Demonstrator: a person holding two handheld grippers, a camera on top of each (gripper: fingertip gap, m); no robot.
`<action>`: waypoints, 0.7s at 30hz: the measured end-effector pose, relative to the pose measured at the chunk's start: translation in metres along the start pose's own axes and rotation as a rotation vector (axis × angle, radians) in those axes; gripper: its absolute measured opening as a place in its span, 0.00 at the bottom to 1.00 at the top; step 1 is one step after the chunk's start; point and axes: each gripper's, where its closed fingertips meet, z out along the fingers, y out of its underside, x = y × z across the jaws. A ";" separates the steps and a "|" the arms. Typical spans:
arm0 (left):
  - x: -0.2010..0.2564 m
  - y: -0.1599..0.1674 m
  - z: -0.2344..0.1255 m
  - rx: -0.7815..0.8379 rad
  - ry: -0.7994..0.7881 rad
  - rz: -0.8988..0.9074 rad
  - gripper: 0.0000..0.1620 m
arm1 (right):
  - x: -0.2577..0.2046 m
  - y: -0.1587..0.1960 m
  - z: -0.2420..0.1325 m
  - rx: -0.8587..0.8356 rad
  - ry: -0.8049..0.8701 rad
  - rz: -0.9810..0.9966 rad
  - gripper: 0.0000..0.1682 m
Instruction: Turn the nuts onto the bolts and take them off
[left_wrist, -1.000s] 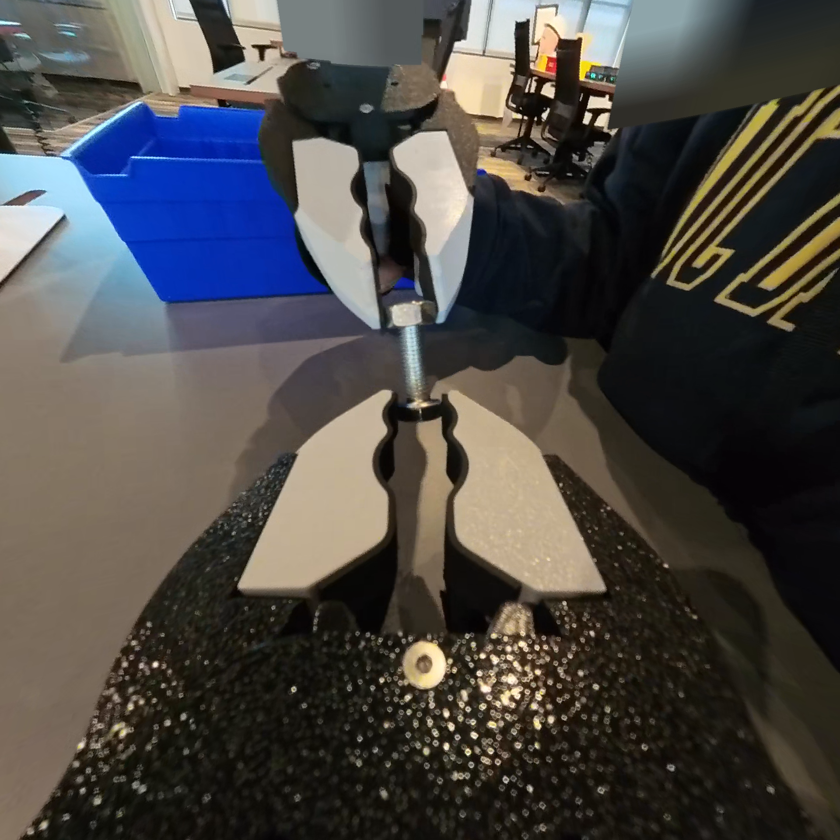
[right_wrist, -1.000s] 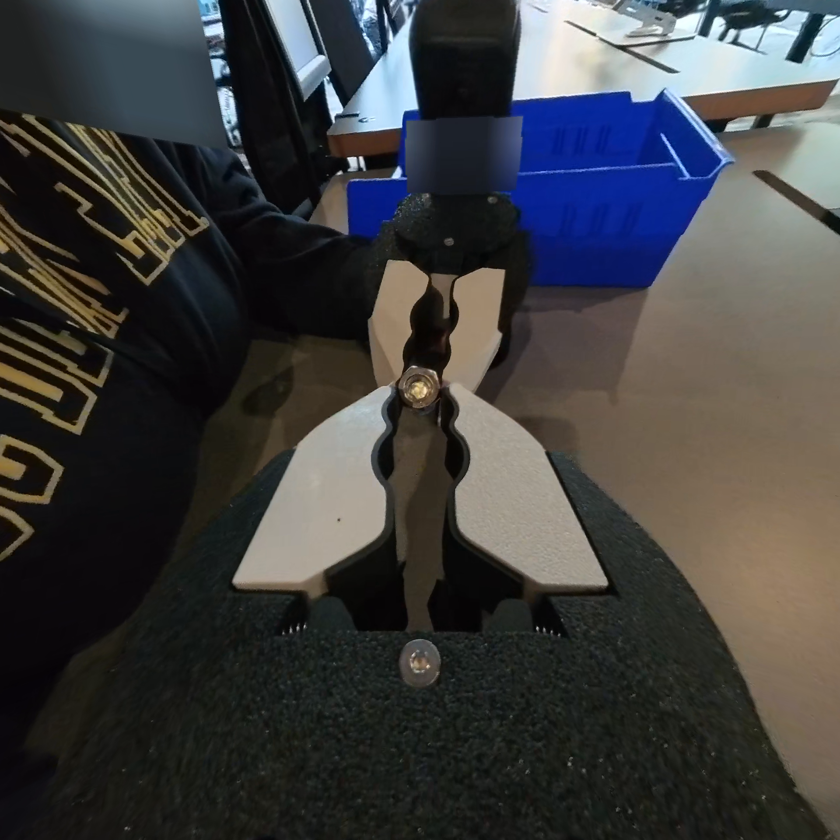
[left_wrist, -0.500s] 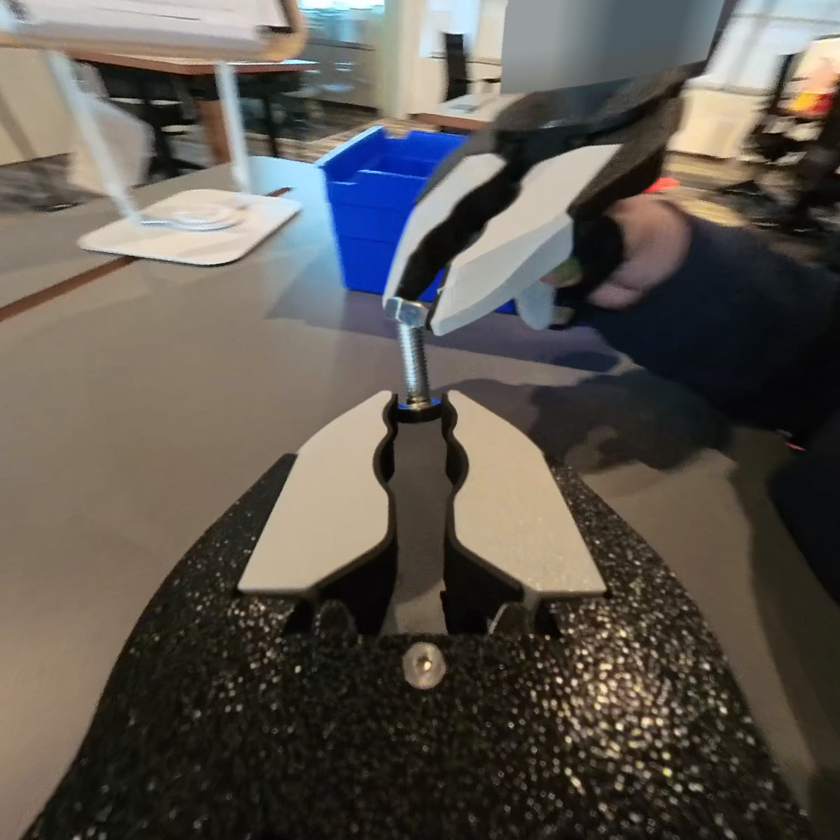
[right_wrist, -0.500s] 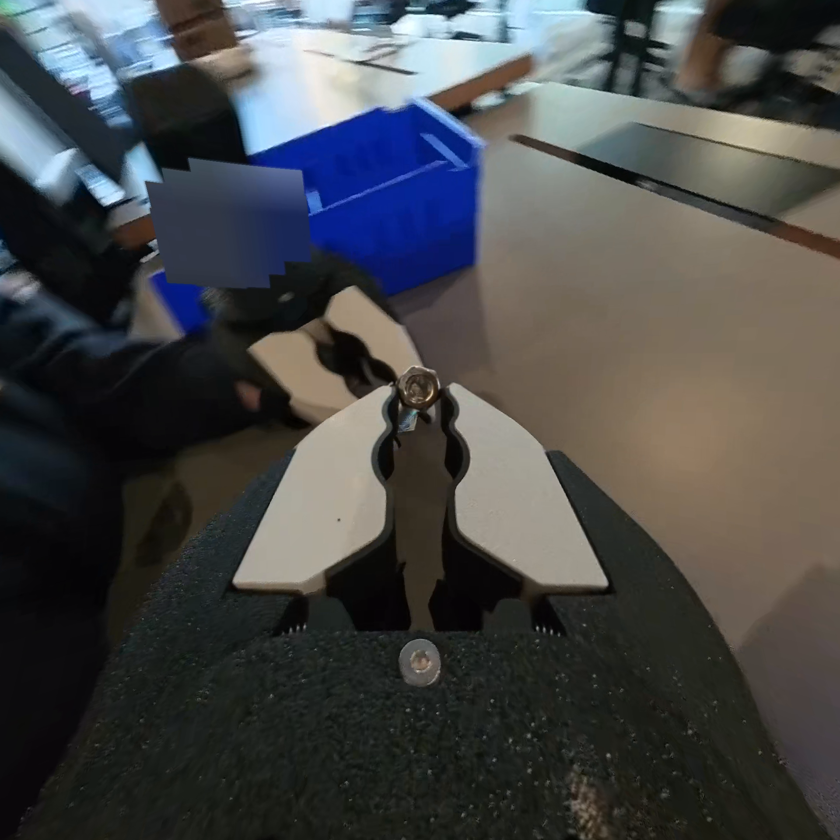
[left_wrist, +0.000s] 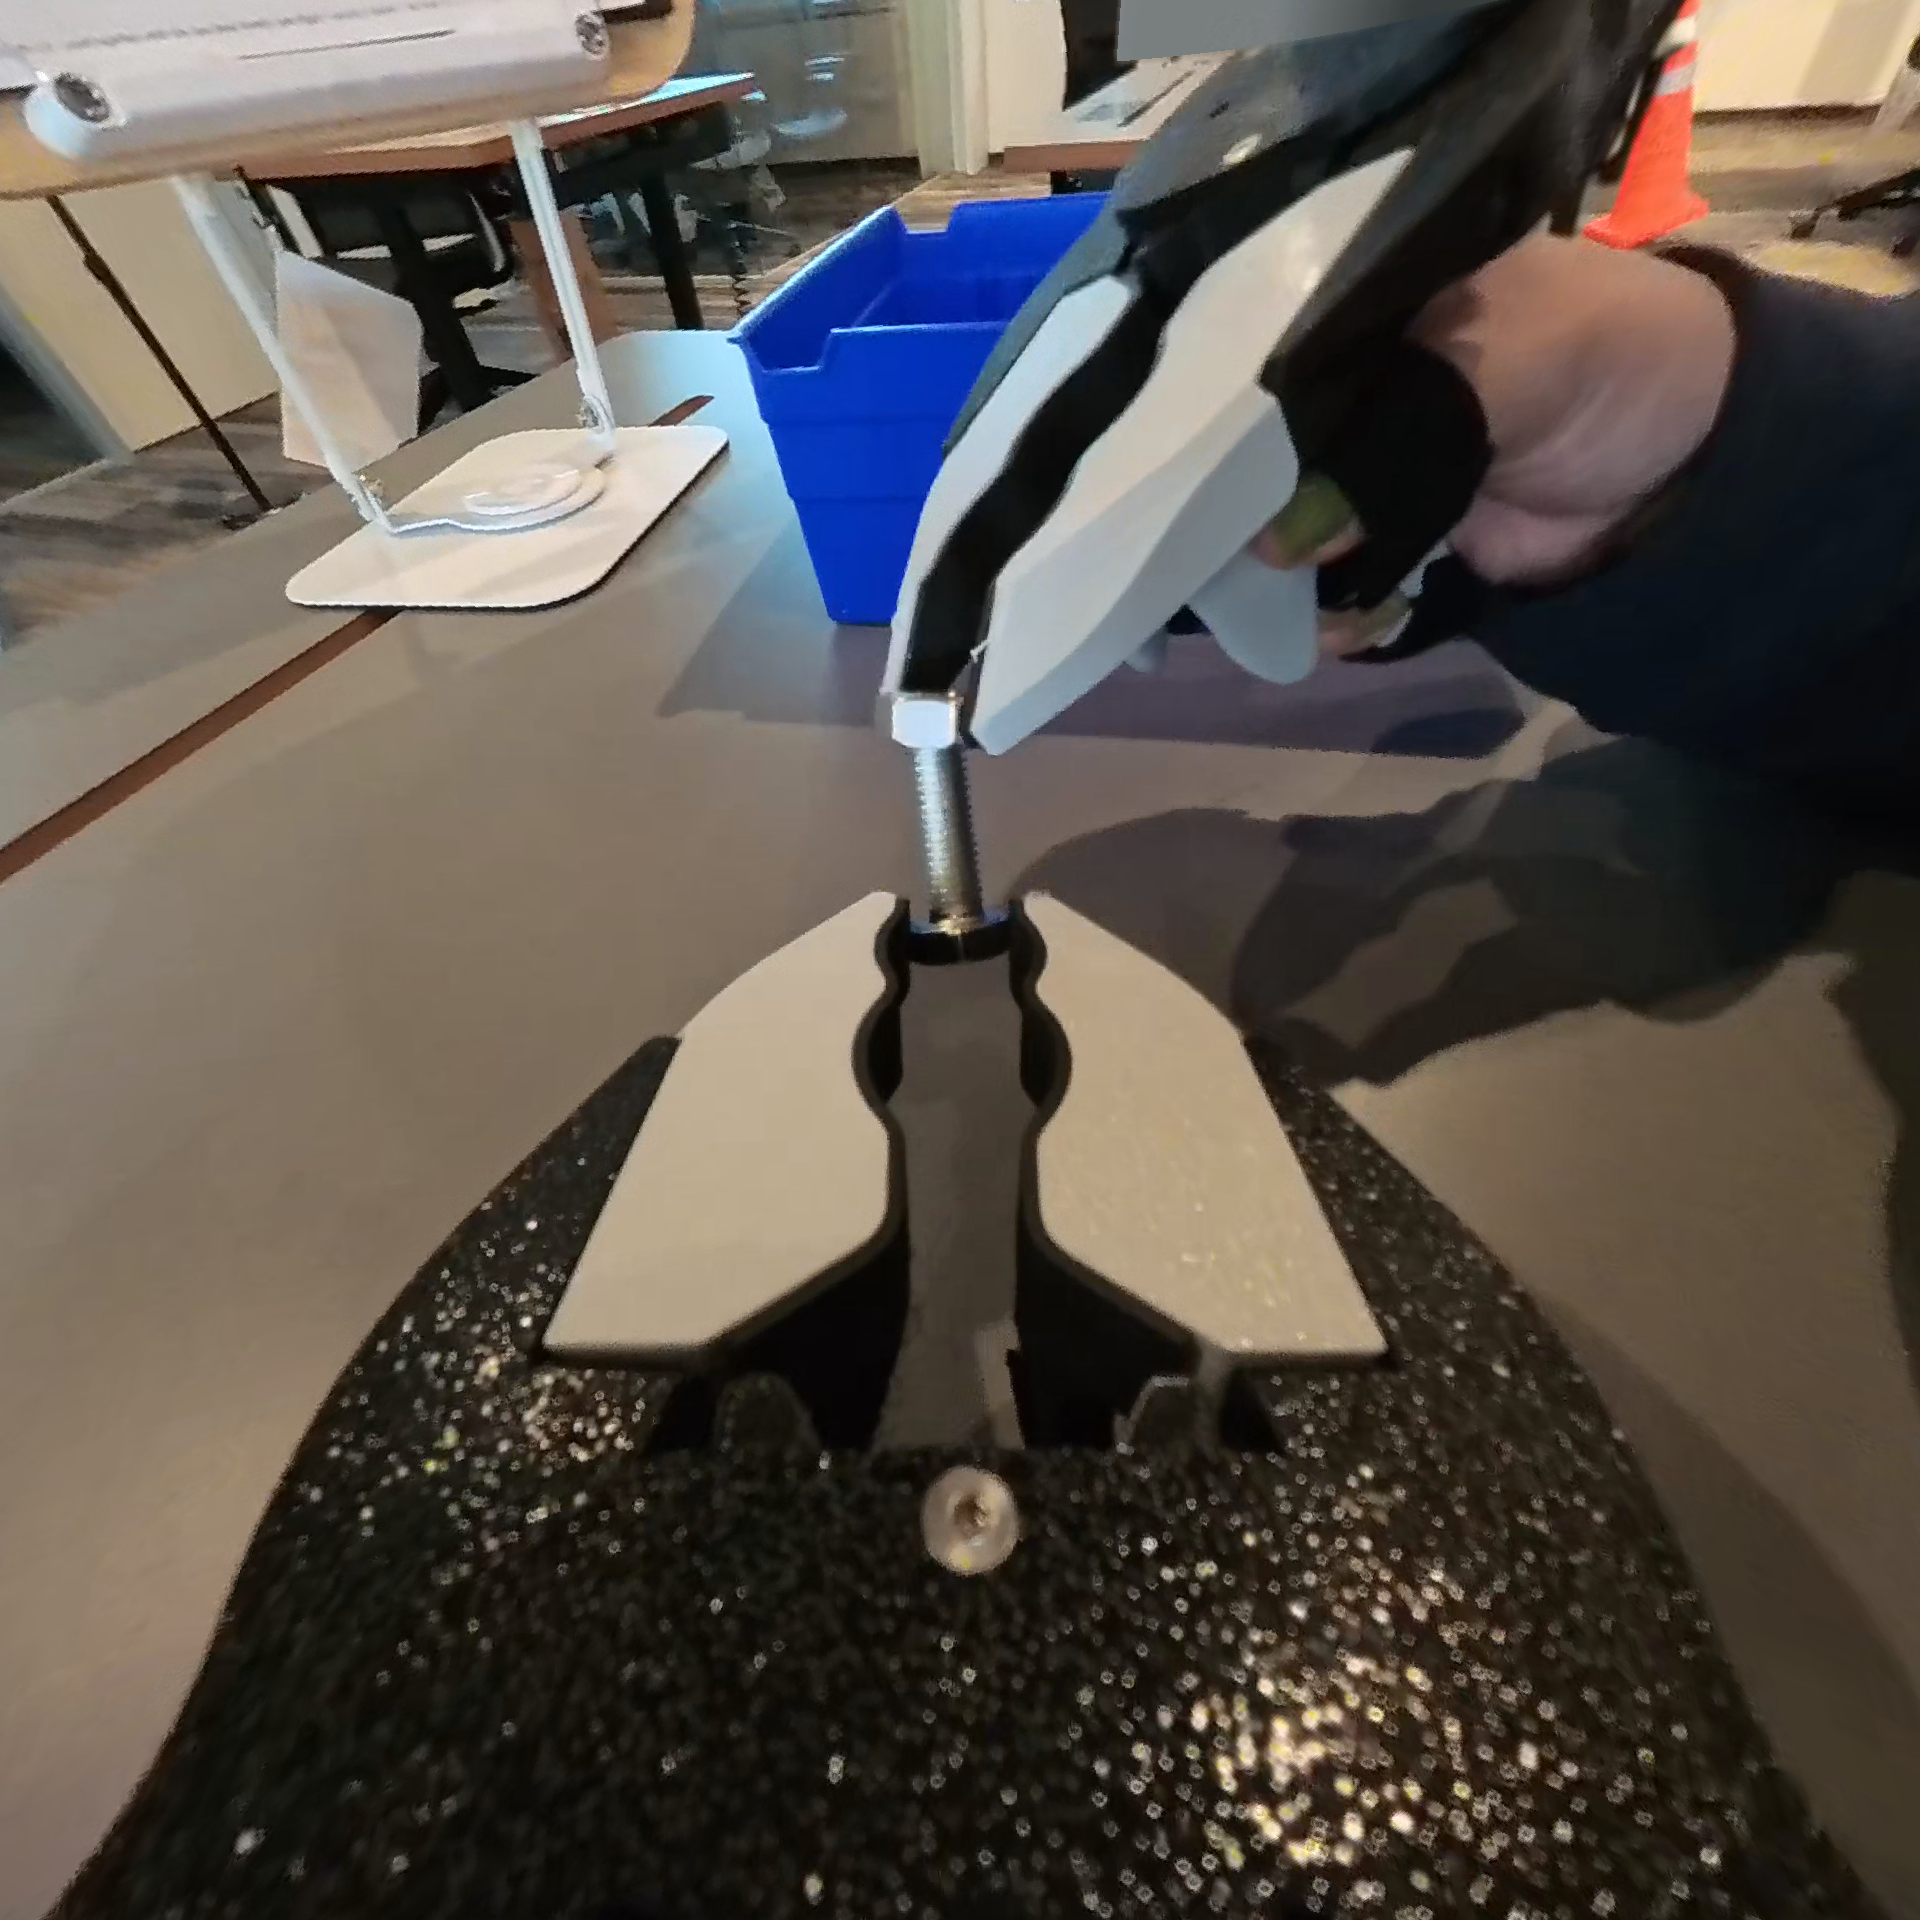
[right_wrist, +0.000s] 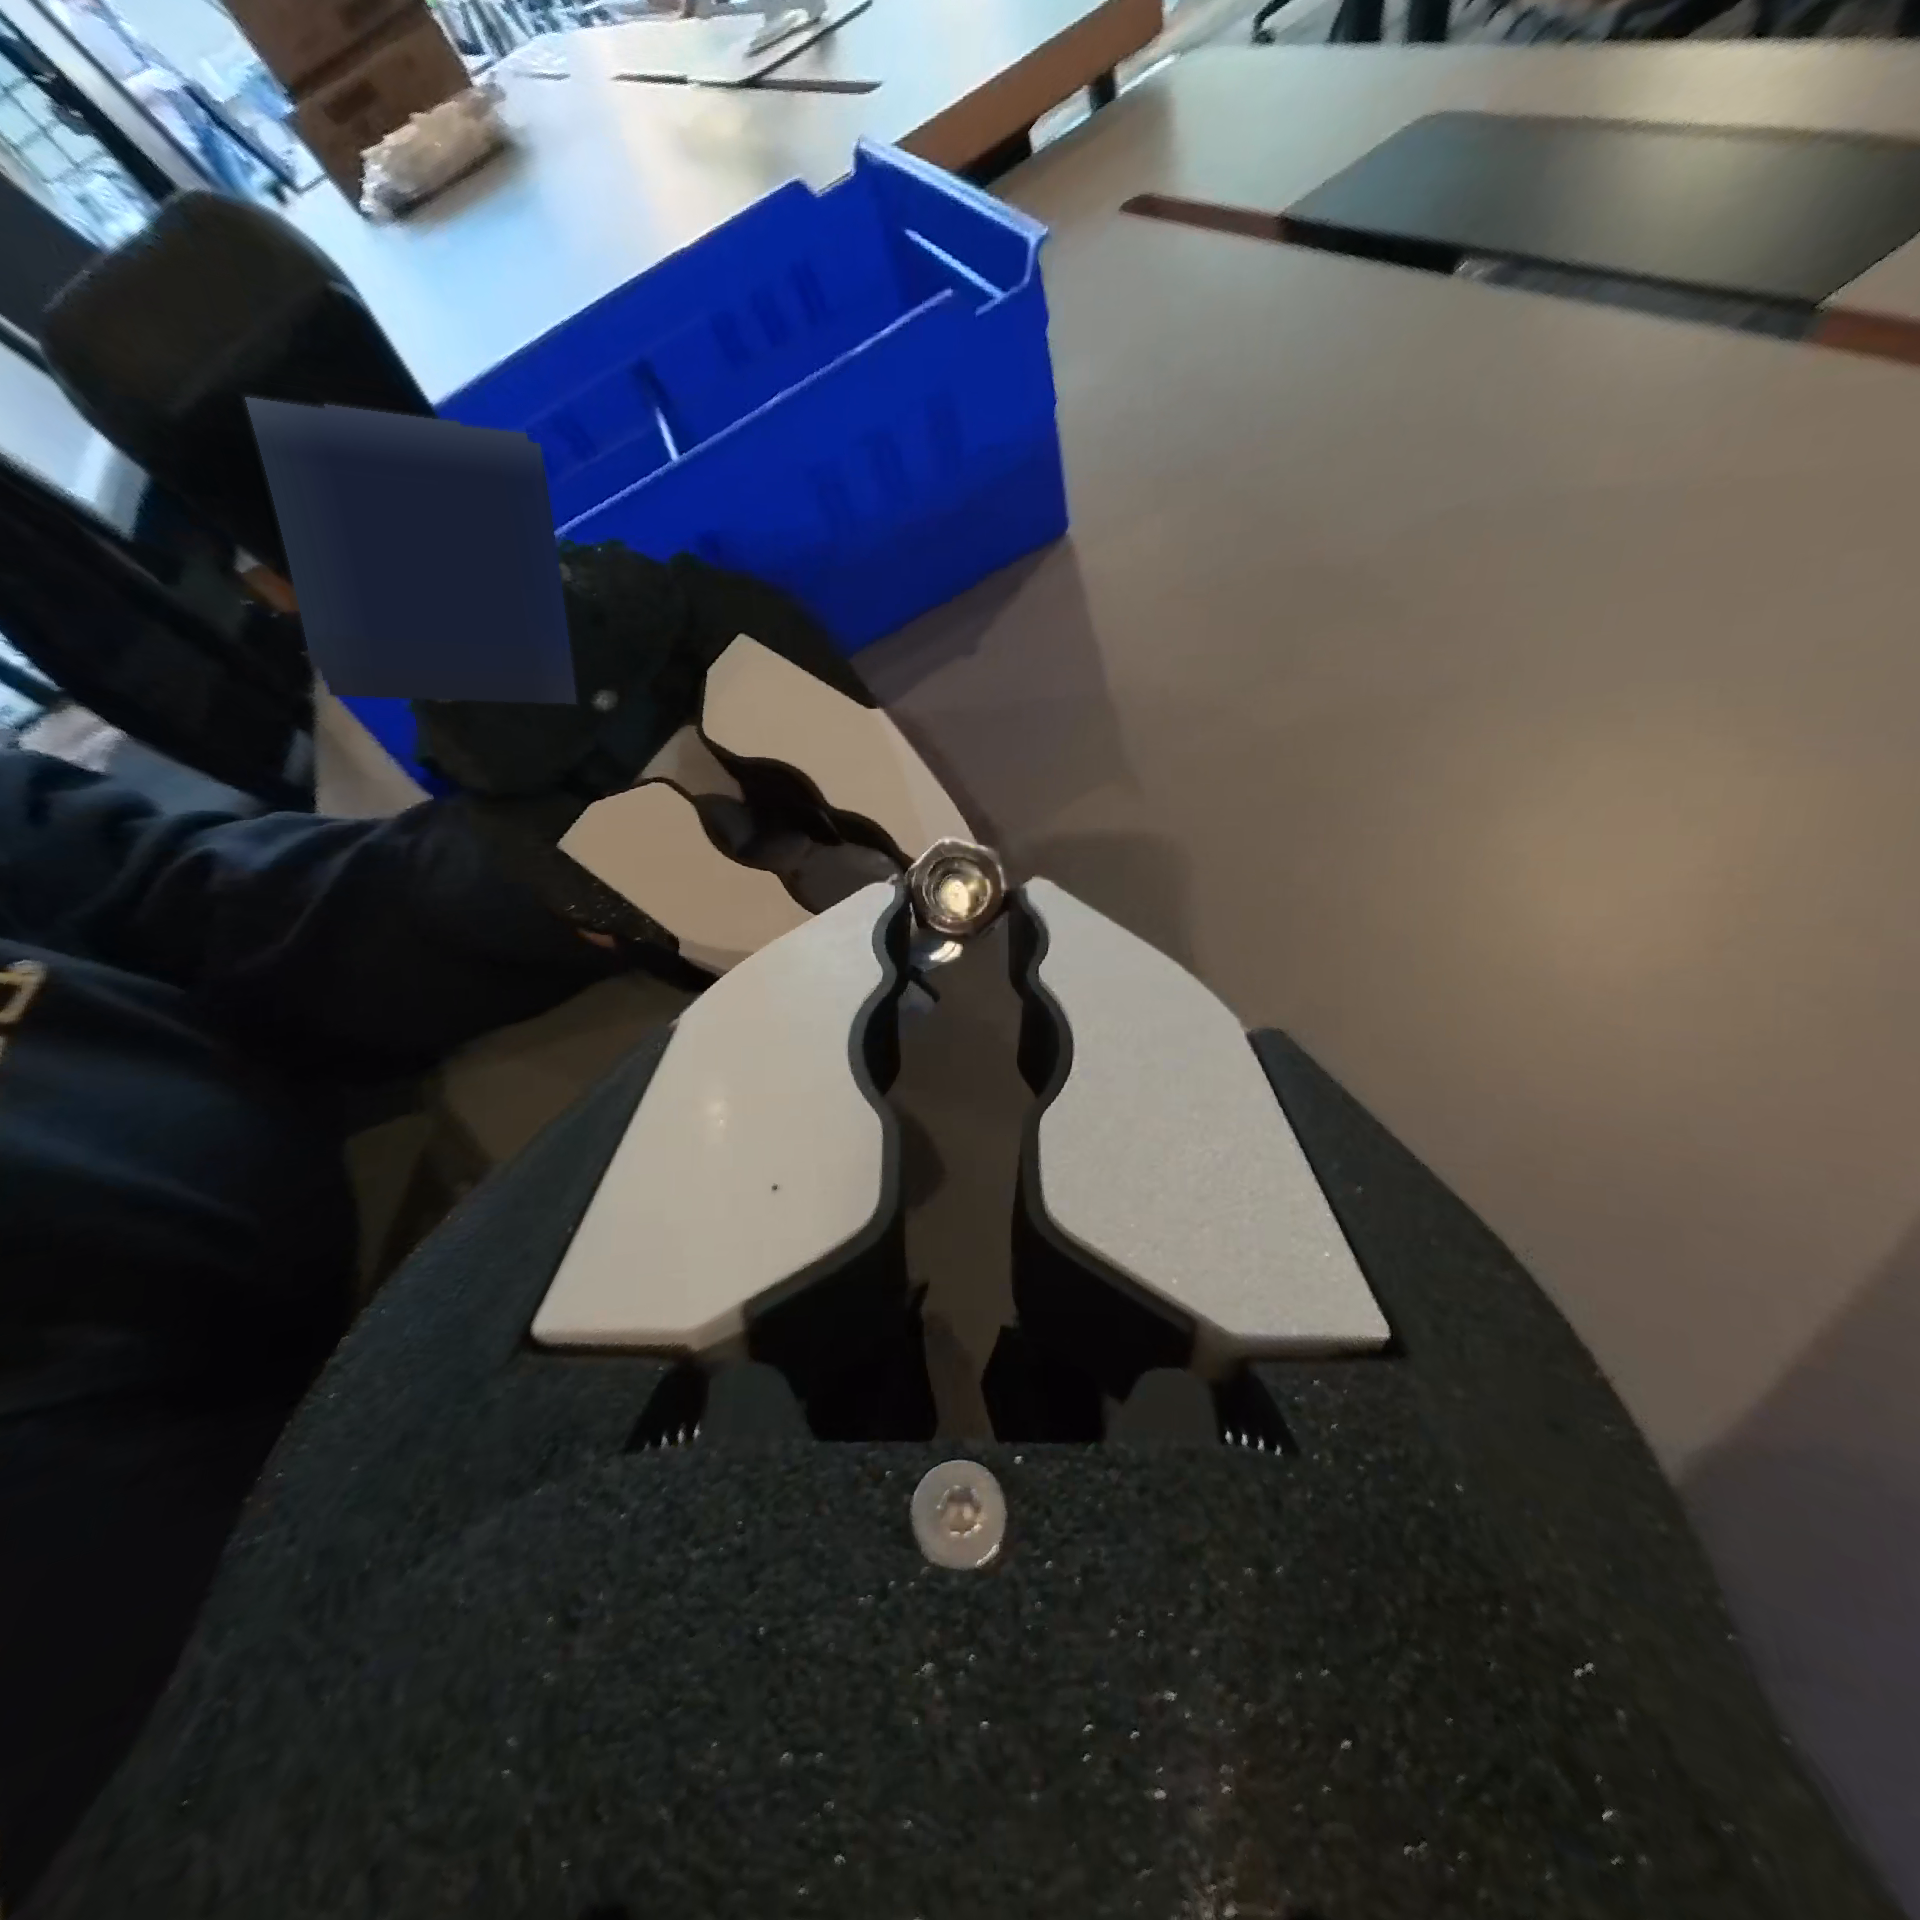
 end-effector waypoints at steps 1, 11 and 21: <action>0.001 0.000 0.000 0.000 0.006 0.004 0.11 | 0.000 0.001 0.000 -0.002 -0.013 0.012 0.11; 0.003 0.003 0.002 0.000 0.032 0.013 0.11 | -0.001 0.005 -0.001 -0.030 -0.054 0.035 0.11; 0.002 0.001 0.000 0.027 0.050 -0.017 0.11 | -0.004 0.002 0.000 -0.011 -0.061 0.002 0.11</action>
